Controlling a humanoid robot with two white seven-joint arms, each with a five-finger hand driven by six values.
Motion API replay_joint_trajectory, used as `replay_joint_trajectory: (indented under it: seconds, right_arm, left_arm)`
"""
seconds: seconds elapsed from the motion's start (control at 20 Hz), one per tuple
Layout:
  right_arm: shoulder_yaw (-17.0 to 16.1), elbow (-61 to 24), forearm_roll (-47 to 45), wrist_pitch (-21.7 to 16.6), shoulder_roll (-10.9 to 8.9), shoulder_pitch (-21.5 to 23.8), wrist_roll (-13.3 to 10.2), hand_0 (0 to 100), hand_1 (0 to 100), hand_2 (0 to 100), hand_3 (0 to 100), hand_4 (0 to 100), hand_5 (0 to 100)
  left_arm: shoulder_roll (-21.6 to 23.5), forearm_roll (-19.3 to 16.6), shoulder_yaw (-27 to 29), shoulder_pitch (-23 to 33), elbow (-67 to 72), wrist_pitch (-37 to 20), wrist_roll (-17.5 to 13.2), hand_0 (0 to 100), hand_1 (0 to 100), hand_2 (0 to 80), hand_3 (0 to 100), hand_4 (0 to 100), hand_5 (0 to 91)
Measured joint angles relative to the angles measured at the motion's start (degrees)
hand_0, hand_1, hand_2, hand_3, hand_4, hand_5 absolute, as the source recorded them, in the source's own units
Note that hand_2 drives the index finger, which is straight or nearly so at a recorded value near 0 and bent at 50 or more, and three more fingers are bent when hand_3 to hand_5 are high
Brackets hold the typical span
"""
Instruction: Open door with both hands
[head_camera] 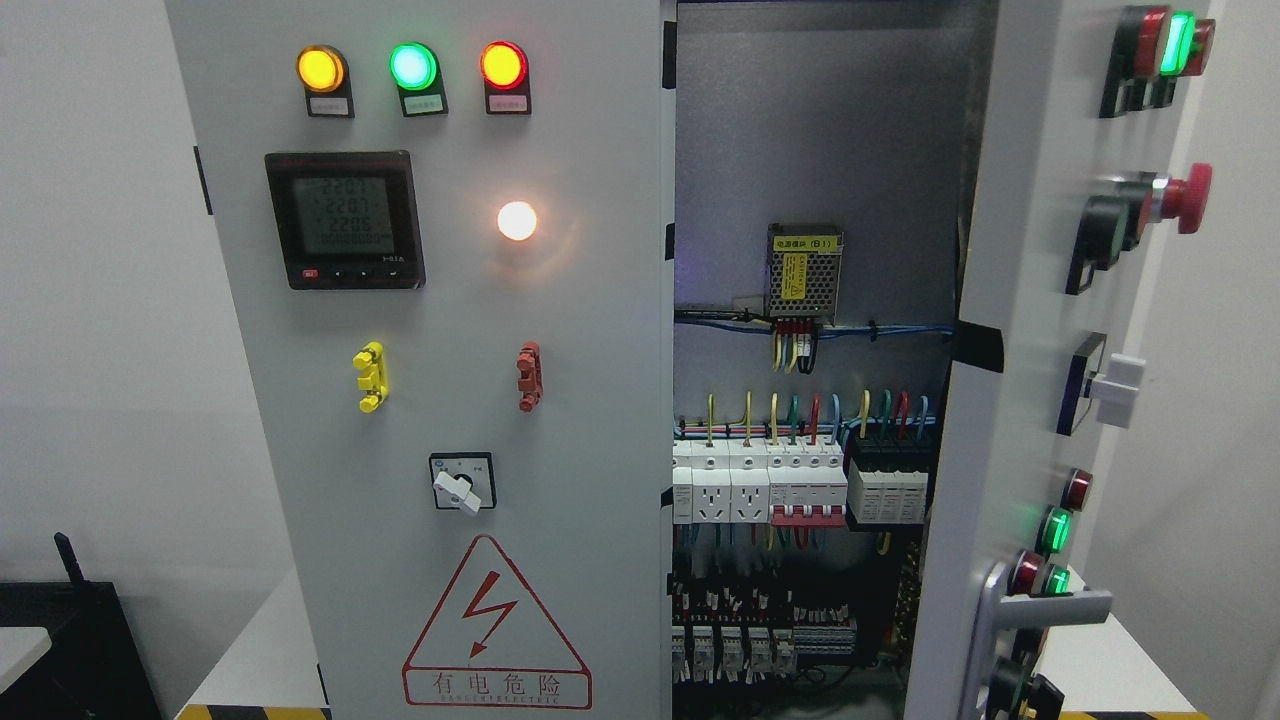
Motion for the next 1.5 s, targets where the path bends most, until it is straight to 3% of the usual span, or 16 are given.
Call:
replay_joint_trajectory:
  seconds: [0.25, 0.55, 1.2, 1.5]
  right_arm:
    - [-0.01, 0.00, 0.00, 0.00, 0.00, 0.00, 0.00, 11, 0, 0, 0, 0, 0]
    - [-0.01, 0.00, 0.00, 0.00, 0.00, 0.00, -0.01, 11, 0, 0, 0, 0, 0]
    - [0.00, 0.00, 0.00, 0.00, 0.00, 0.00, -0.02, 11, 0, 0, 0, 0, 0]
    - [0.00, 0.00, 0.00, 0.00, 0.00, 0.00, -0.02, 11, 0, 0, 0, 0, 0]
  left_arm:
    - [5.32, 7.80, 3.06, 9.96, -19.89, -2.13, -1.08, 0, 0, 0.0, 0, 3, 0.0]
    - [15.78, 21.99, 7.44, 16.21, -38.52, -9.76, -2.60, 0, 0, 0.0, 0, 3, 0.0]
    - [38.76, 48.64, 21.26, 18.74, -59.81, -11.14, -14.77, 0, 0, 0.0, 0, 3, 0.0]
    - [47.76, 57.22, 26.66, 15.51, -64.19, -3.48, -24.61, 0, 0, 0.0, 0, 3, 0.0]
